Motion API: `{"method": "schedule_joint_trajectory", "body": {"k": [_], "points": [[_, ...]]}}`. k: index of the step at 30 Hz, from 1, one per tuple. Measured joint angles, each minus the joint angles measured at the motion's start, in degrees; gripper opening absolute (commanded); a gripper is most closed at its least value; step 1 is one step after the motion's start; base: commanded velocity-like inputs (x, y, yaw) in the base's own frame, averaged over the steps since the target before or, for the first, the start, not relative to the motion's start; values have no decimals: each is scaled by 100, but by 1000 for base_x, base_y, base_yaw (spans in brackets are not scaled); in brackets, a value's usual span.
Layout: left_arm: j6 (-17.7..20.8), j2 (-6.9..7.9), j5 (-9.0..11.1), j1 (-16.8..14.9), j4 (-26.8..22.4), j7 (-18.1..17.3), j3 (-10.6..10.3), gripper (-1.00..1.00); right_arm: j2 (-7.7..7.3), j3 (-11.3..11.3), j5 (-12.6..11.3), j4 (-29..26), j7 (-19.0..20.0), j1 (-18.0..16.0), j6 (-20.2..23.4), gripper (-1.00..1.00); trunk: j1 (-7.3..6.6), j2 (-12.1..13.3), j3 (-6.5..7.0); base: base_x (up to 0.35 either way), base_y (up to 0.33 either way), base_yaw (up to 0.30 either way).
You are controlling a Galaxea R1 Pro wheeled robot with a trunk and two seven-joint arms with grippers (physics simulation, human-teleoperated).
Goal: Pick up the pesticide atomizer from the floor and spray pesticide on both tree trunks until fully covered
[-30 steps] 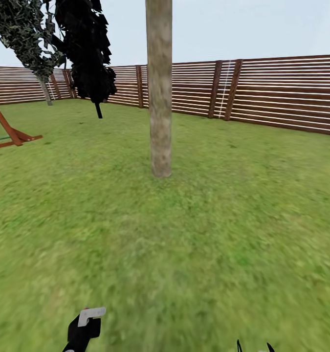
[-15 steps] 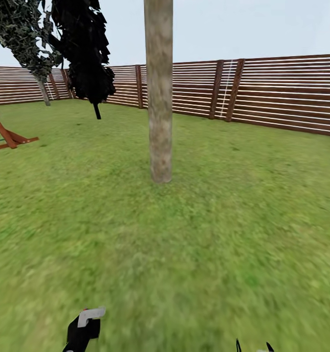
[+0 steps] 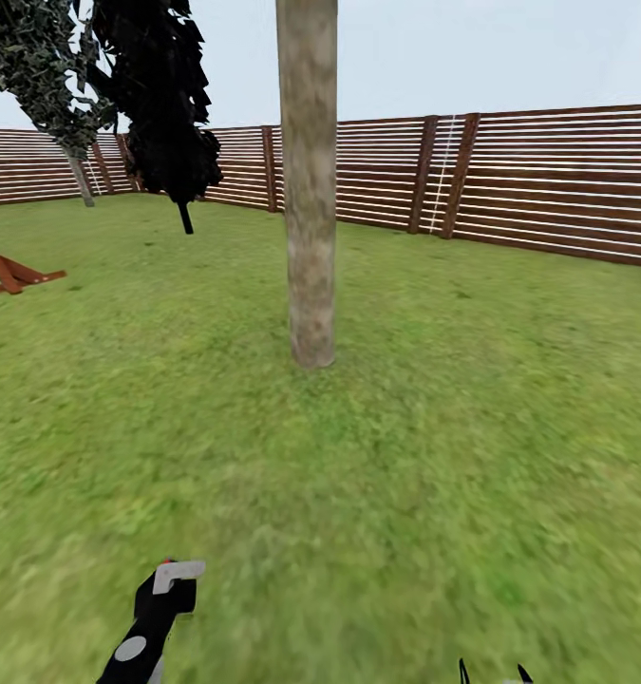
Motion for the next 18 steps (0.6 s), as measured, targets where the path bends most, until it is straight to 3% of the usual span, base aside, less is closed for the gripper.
{"method": "schedule_joint_trajectory", "body": {"k": [3,5,8,18], "points": [[640,36,-4,-22,-615,-7,-1,-100,9,-5,6,-68,5,0,2,100,0,0,0,340,0,0],[925,46,-1,-25,-956,-26,-8,-100,31,-1,8,-426,9,-1,2,100,0,0,0,340,0,0],[1007,48,-8,-3,-1089,-34,-17,-100,50,-8,0,-1041,-2,-1,2,100,0,0,0,340,0,0],[1011,-22,8,-6,-1341,-23,3,-100,47,-2,-7,-1088,-16,0,2,100,0,0,0,340,0,0]]}}
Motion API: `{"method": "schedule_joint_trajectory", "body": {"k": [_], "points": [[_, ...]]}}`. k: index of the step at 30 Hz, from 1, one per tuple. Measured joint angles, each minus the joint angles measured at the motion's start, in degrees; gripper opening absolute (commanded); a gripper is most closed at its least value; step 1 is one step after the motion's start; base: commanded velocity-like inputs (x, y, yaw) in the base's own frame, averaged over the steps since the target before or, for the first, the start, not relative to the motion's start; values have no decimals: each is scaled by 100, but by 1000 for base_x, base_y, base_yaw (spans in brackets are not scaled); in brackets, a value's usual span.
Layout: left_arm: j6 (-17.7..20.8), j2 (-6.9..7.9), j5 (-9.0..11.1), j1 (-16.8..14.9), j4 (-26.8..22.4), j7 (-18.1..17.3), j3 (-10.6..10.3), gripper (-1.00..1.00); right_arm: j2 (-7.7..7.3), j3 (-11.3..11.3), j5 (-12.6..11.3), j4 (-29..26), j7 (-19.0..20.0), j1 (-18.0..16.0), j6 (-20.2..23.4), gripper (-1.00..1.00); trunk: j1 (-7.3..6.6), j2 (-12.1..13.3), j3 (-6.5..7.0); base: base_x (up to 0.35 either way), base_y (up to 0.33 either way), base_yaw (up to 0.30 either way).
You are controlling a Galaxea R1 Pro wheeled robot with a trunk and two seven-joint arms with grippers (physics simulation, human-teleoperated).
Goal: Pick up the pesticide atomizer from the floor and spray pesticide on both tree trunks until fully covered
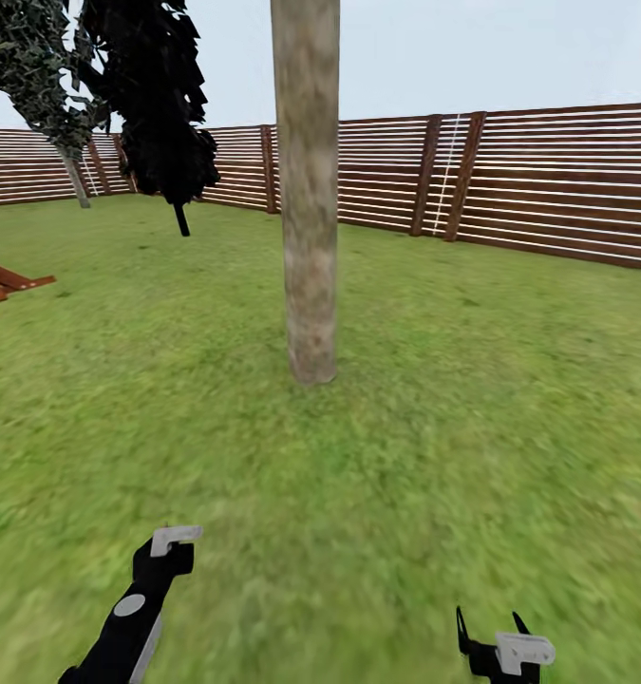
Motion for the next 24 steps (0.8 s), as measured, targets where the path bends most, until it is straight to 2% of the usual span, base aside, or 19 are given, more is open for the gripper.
{"method": "schedule_joint_trajectory", "body": {"k": [2,4,6,9,21,24], "points": [[20,16,17,32,-312,-2,-10,-100,0,-1,-3,1,0,3,0,100,0,0,1,340,0,0],[299,6,25,53,-916,-2,-2,-100,0,0,1,1,0,1,0,100,0,0,1,340,0,0],[633,0,15,61,-1169,6,-196,-100,-1,1,0,1,0,1,0,100,0,0,0,341,0,0],[728,0,4,60,-1200,15,-333,-100,-1,1,-2,1,0,0,0,100,0,0,0,341,0,0],[743,0,1,68,-1231,24,-364,-100,8,1,4,9,0,7,0,100,0,0,0,340,0,38],[740,-1,1,68,-1231,24,-364,-100,8,2,5,7,13,3,0,100,0,0,0,179,0,3]]}}
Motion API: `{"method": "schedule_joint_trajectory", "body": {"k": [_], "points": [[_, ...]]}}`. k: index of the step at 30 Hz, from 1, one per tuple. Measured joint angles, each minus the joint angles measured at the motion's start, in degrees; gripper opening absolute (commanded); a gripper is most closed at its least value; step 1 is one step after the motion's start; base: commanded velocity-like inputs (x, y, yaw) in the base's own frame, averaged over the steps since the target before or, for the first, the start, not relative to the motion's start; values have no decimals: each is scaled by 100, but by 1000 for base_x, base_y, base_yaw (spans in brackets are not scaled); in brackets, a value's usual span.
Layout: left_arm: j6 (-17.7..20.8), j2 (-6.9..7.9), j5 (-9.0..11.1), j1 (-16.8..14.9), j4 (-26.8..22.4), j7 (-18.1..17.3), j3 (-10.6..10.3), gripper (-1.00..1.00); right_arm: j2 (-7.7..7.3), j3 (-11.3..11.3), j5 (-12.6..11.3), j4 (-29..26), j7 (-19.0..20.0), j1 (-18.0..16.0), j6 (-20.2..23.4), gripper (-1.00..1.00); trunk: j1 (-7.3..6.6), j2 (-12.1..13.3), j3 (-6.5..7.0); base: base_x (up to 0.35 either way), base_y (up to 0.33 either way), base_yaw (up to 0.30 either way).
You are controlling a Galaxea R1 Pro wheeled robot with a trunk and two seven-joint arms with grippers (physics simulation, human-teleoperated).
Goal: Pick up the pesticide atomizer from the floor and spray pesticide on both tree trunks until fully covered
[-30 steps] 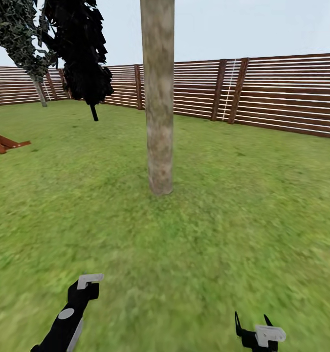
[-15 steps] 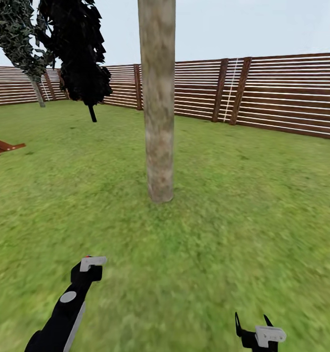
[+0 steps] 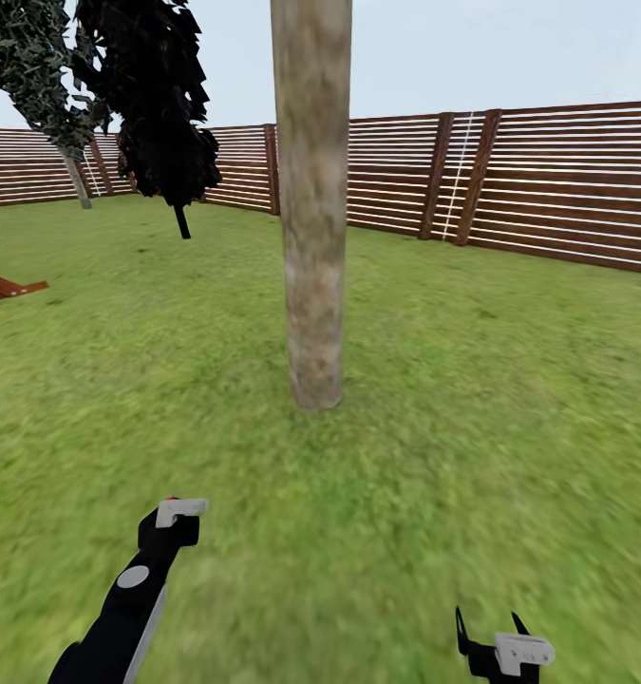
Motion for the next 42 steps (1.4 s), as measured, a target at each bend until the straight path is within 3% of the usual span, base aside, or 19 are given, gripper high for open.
{"method": "schedule_joint_trajectory", "body": {"k": [13,14,15,16,18,19,21,24,26,29,30,32,34,36,38,40,42], "points": [[-15,55,-2,69,103,-70,-26,-100,41,14,6,-23,2,11,1,100,0,0,0,5,0,0],[-26,73,0,42,348,-290,-35,-100,68,12,5,-59,9,6,8,100,1,0,-1,0,0,0],[-47,292,-29,-51,916,-1097,-24,-100,105,19,6,-420,31,-85,90,100,0,0,1,0,0,0],[-50,388,-33,-95,1057,-1295,-23,-100,109,18,3,-599,40,-151,172,100,0,0,0,0,0,0],[-57,657,-53,-183,1175,-1880,-30,-100,113,26,10,-1113,265,-321,827,100,0,0,1,0,0,0],[-52,756,-145,-203,1199,-2244,-32,-100,114,28,13,-1298,629,-405,1164,100,0,0,1,0,0,0],[-22,857,-629,-307,1220,-3125,-30,-100,115,29,15,-1605,1723,-599,1705,100,0,0,1,0,0,0],[53,879,-1602,-611,1382,-4435,-22,-100,115,91,149,-1856,3251,-1057,2754,100,0,0,1,0,0,0],[96,878,-2034,-802,1484,-5060,-23,-100,115,481,525,-1892,3953,-1354,3326,100,0,0,1,0,0,0],[156,872,-2620,-943,1524,-5587,-25,-100,127,1201,862,-1991,4282,-1633,3658,100,0,0,1,0,0,0],[284,867,-2895,-993,1547,-5683,-26,-100,183,1462,890,-2068,4320,-1678,3692,100,0,0,0,0,0,0],[488,867,-3410,-1047,1587,-6029,-27,-100,436,1921,917,-2161,4404,-1723,3724,100,0,0,0,0,0,0],[551,838,-3895,-1099,1597,-6376,-27,-100,622,2147,931,-2229,4563,-1782,3738,100,0,0,0,0,0,0],[567,803,-4386,-1127,1599,-6509,-20,-100,712,2431,941,-2354,5020,-1885,3811,100,0,0,0,0,0,0],[573,772,-4585,-1144,1599,-6672,-23,-100,735,2641,946,-2521,5561,-1956,4176,100,0,0,0,0,0,0],[575,712,-4658,-1163,1599,-6892,-84,-100,731,2702,954,-2748,6030,-1981,4429,100,0,0,0,0,0,0],[578,685,-4672,-1261,1603,-6982,-341,-100,723,2719,957,-2876,6290,-1987,4501,100,0,0,0,0,0,0]]}}
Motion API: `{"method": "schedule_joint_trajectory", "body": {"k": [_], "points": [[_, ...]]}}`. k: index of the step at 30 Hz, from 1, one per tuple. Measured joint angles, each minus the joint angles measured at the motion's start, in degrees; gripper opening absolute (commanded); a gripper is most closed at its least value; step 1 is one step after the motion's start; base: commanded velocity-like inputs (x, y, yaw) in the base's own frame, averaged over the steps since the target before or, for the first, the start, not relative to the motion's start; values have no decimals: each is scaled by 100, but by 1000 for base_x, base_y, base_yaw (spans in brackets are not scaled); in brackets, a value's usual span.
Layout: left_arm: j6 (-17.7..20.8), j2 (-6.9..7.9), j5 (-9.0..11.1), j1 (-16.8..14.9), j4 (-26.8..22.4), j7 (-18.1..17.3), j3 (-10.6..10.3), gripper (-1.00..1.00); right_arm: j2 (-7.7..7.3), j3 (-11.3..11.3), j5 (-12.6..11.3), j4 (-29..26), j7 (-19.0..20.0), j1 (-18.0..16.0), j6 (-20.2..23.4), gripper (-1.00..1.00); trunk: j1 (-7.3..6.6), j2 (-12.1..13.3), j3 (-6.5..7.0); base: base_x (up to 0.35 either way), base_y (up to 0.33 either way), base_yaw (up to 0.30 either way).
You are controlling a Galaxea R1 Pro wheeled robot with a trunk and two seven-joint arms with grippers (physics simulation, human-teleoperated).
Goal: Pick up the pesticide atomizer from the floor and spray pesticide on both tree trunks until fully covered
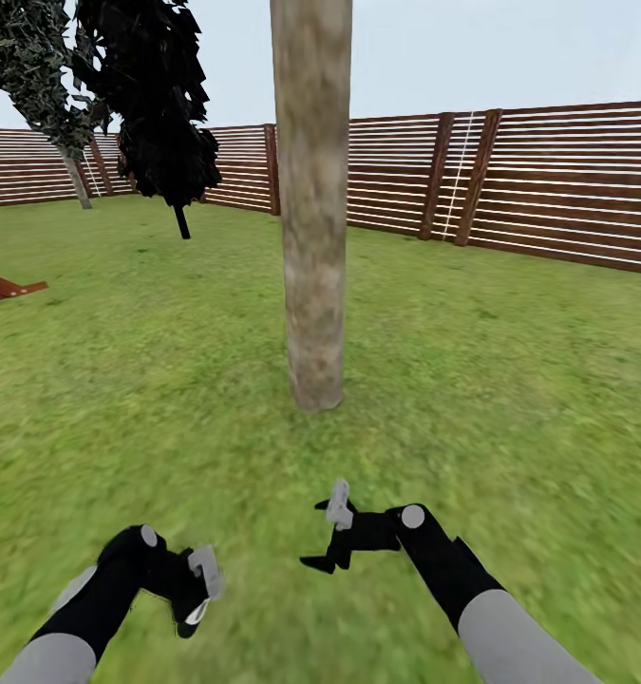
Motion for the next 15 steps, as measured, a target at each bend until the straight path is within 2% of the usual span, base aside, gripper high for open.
{"method": "schedule_joint_trajectory", "body": {"k": [2,3,4,6,15], "points": [[13,-11,2,-71,27,-17,-305,-100,-6,8,33,-30,86,-2,20,100,0,0,0,0,0,0],[40,-14,-3,-86,34,-20,-393,-100,-9,12,106,-34,141,-2,22,100,0,0,0,0,0,0],[79,-16,-10,-99,37,-22,-447,-100,-10,9,257,-37,238,-2,24,-100,0,0,0,0,0,0],[106,-5,-15,-112,40,-30,-489,-100,-11,6,440,-45,314,-2,25,-100,0,0,0,0,0,0],[39,-48,4,-137,44,-39,-525,-100,-3,6,467,-55,330,-2,26,-100,0,0,0,0,0,0]]}}
